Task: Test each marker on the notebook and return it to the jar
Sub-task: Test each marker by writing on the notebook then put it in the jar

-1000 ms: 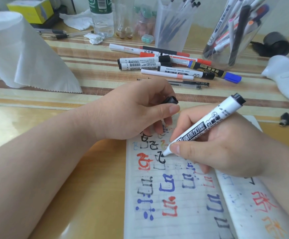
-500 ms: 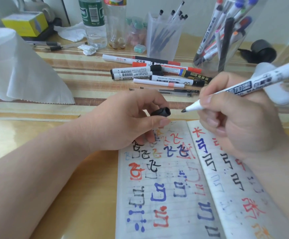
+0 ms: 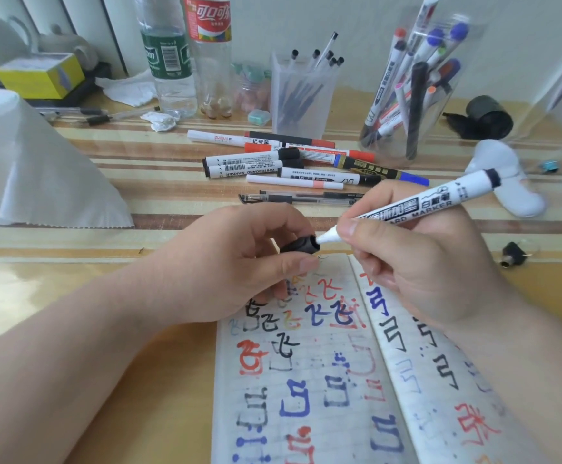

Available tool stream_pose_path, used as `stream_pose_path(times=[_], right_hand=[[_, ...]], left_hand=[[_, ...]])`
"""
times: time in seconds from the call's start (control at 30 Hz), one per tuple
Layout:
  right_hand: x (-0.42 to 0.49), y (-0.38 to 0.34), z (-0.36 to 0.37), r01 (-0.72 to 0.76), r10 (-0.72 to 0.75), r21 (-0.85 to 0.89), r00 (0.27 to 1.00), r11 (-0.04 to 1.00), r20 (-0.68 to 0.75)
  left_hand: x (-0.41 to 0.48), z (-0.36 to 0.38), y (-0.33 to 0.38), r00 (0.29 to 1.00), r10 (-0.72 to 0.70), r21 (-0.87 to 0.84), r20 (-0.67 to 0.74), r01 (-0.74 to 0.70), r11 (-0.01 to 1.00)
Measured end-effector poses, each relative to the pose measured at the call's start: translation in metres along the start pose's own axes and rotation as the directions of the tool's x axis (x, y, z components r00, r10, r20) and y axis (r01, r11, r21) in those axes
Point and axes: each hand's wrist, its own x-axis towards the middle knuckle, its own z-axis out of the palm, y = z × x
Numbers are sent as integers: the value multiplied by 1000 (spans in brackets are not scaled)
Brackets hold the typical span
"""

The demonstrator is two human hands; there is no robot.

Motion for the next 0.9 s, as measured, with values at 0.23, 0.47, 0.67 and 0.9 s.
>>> stream_pose_path(times=[0.23, 0.47, 0.67, 0.9], right_hand=[[-1, 0, 3, -77, 60, 103, 985, 992, 161], [6, -5, -2, -181, 144, 303, 979, 936, 142], [2, -6, 0, -27, 5, 222, 995, 975, 100], [-1, -5, 3, 77, -86, 140, 994, 987, 64]], left_hand=[[-1, 1, 2, 999, 26, -239, -36, -34, 970], [4, 3, 4, 999, -32, -447, -26, 17, 894], [-1, 4, 14, 993, -104, -711, 56, 112, 695], [-3, 10, 21, 991, -133, -805, 24, 98, 585]])
